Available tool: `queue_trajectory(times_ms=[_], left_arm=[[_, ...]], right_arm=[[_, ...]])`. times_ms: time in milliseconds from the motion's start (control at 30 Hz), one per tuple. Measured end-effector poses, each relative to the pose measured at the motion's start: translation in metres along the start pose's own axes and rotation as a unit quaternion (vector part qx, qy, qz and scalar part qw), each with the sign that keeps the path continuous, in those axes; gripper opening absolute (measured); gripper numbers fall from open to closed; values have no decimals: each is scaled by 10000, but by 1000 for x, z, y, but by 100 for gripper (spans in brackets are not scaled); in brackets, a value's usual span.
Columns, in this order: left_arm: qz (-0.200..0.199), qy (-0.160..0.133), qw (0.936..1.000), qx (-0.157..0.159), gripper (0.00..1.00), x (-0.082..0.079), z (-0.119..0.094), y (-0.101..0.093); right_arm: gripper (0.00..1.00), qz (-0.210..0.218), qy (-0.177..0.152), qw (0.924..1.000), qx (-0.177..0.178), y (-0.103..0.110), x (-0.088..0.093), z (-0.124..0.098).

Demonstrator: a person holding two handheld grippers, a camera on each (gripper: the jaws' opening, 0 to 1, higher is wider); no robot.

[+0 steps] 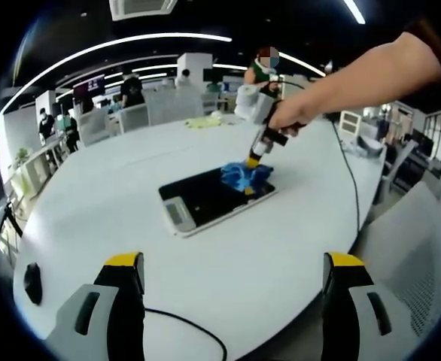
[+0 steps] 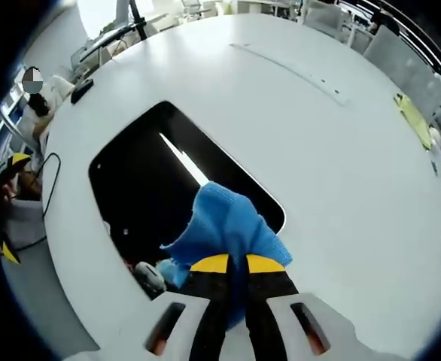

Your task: Wipe the mirror surface with the cleaning cloth until all visible marks leave the cleaned area.

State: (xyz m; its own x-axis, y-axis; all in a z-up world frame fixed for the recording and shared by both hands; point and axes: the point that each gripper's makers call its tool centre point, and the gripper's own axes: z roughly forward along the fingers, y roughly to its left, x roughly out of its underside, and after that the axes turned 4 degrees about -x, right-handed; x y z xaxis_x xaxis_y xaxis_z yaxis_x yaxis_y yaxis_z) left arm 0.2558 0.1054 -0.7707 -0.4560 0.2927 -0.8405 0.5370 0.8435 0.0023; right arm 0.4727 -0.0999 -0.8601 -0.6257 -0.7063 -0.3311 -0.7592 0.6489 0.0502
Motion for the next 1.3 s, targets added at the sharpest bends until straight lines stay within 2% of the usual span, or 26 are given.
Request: queue_trajectory(times_ms=[500,767,1033,1300], left_arm=[[22,-46,10000,-13,99,-1,-1,-1],[46,-72,10000,1,99,-3,-1,-2],[36,-117,9999,-11,99,-5,-1,0],[35,-148,9999,-19,99,-7,-1,0]], right_arm=[[2,108,-232,9992,299,7,3,-5],[2,-69,-104,9991,414,9,8,-2],[2,-46,-87,9990,431,16,13,-4],[2,1,-72,9987,507,34,22,-11]])
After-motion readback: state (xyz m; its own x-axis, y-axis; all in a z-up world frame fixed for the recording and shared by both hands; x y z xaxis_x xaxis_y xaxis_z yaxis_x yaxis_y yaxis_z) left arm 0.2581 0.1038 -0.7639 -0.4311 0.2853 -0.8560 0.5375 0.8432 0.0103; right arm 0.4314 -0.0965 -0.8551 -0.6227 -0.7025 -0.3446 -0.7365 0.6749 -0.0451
